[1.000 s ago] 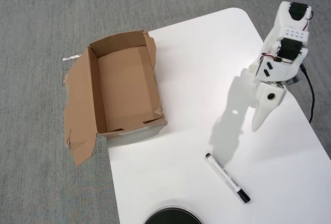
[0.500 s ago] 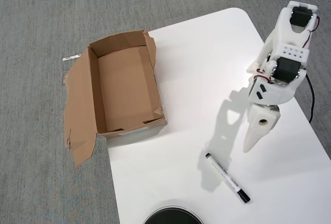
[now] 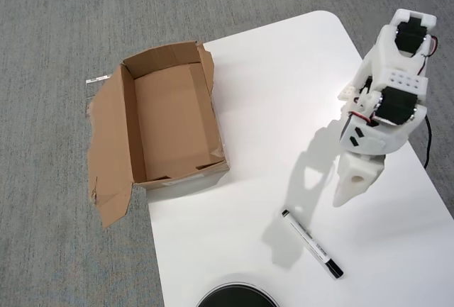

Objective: Grasp a pen and put it in the box.

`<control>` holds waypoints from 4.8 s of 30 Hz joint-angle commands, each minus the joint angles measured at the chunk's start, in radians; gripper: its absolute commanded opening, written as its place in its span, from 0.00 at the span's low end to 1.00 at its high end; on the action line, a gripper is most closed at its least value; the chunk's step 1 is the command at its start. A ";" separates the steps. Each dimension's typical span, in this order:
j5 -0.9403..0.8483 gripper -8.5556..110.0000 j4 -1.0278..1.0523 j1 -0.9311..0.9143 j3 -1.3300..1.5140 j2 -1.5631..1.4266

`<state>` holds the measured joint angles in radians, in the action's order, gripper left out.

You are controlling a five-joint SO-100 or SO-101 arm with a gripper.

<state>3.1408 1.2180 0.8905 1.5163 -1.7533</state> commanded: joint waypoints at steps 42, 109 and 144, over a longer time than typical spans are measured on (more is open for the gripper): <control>-0.004 0.09 0.003 -0.004 -0.424 0.624; -0.005 0.23 -0.192 0.036 -0.716 0.951; -0.005 0.23 -0.172 0.053 -0.706 0.877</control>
<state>3.1393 1.0400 0.9503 0.8214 -0.7869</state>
